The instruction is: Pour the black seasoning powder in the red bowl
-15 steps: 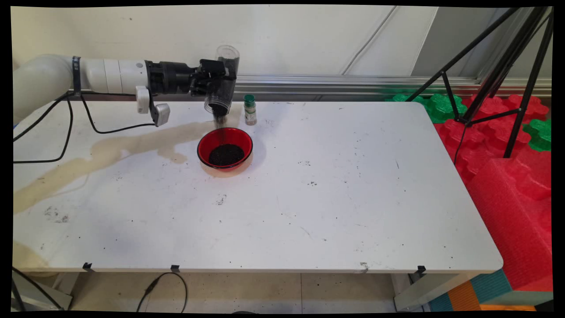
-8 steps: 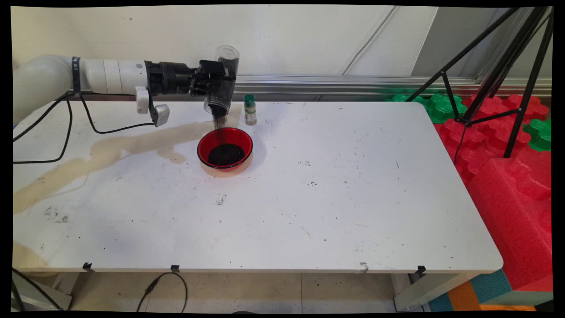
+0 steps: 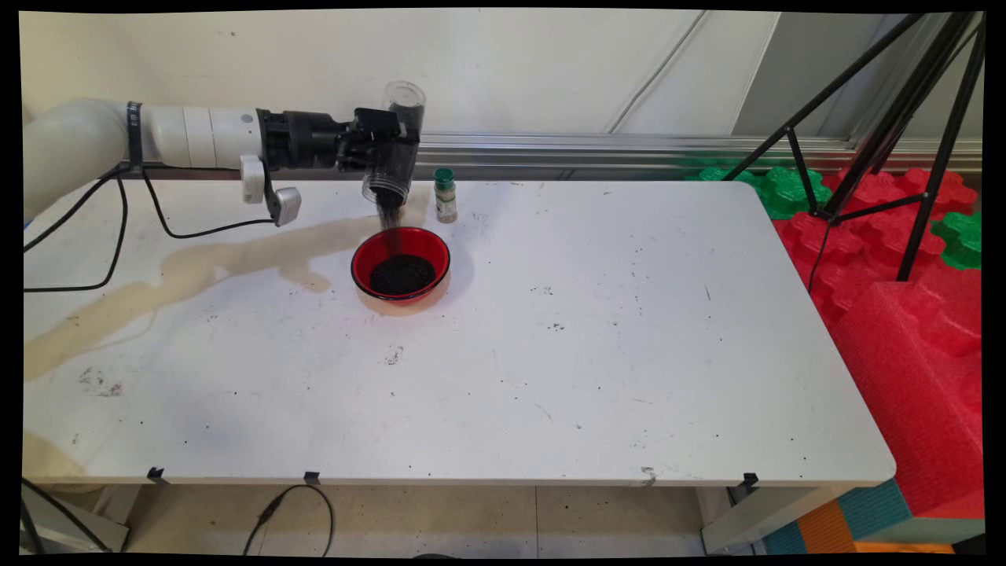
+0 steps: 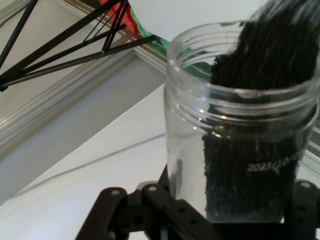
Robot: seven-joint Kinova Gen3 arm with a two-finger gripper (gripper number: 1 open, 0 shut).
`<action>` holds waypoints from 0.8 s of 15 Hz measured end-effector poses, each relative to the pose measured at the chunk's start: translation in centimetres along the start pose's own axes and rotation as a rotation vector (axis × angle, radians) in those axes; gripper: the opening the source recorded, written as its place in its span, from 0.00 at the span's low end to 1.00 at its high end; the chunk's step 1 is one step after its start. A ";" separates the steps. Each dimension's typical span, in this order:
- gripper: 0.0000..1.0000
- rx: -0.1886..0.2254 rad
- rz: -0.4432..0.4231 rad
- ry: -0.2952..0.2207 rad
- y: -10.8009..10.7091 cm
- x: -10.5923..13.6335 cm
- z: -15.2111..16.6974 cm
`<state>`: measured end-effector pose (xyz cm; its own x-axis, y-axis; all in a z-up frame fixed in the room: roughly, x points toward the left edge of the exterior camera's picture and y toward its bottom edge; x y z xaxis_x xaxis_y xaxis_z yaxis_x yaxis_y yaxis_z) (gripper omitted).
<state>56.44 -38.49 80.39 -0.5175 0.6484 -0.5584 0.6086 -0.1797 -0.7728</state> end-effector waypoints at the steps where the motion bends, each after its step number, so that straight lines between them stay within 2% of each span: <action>1: 0.00 0.000 -0.003 0.000 0.0 0.0 0.0; 12: 0.00 -0.006 -0.110 0.003 -0.2 -0.2 -0.3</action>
<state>56.64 -38.36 80.78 -0.5796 0.6658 -0.4698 0.5521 -0.1031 -0.8274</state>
